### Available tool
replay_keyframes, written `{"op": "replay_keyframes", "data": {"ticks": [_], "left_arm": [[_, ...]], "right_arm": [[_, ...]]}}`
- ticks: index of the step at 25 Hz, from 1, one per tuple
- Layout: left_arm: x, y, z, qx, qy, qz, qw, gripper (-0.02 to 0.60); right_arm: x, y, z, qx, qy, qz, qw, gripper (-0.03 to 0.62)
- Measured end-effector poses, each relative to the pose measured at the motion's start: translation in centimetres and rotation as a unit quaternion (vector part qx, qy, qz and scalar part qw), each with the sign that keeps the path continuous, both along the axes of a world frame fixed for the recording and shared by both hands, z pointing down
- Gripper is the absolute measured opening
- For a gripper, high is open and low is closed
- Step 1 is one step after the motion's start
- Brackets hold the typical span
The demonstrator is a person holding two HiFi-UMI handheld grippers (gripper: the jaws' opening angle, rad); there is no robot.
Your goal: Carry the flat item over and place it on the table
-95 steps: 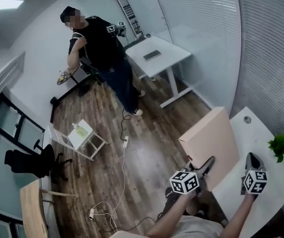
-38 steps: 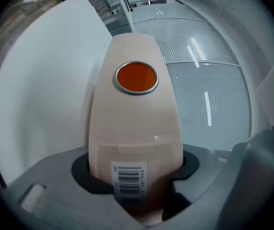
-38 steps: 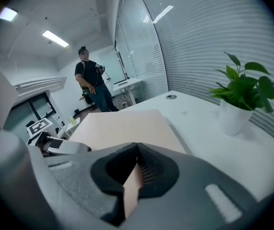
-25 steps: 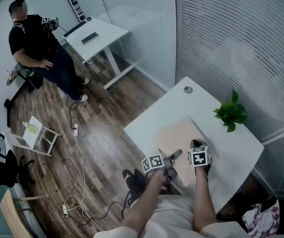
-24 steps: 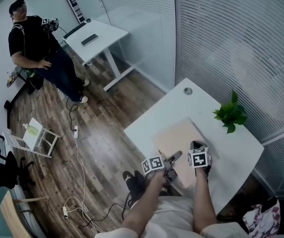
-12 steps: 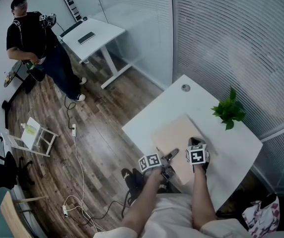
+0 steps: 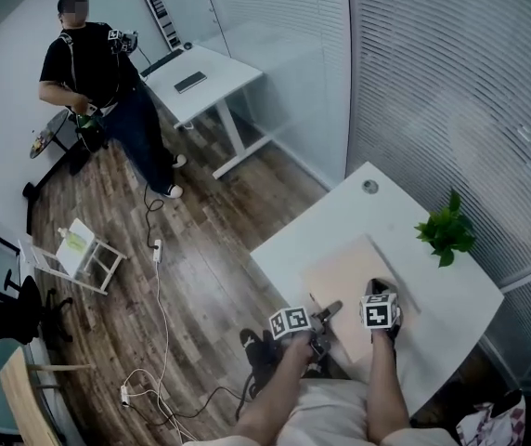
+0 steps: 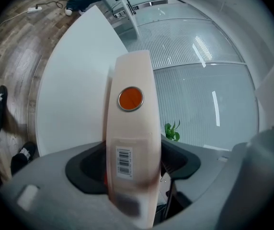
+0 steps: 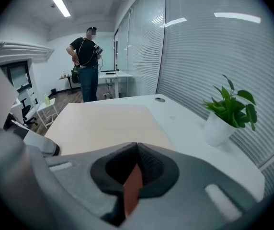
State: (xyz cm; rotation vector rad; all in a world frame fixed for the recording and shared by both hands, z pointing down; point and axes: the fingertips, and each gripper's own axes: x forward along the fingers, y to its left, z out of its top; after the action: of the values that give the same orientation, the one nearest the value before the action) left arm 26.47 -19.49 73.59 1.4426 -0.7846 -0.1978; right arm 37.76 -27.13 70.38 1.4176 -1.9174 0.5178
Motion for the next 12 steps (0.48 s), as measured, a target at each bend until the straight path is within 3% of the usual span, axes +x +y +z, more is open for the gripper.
{"op": "replay_keyframes", "data": {"ticks": [12], "left_arm": [[-3.0,1.2,-0.7,0.002,-0.039,0.004,0.9992,0.322]], "right_arm": [[-1.1,0.4,-0.9,0.009,0.0,0.011,1.0,0.002]]}}
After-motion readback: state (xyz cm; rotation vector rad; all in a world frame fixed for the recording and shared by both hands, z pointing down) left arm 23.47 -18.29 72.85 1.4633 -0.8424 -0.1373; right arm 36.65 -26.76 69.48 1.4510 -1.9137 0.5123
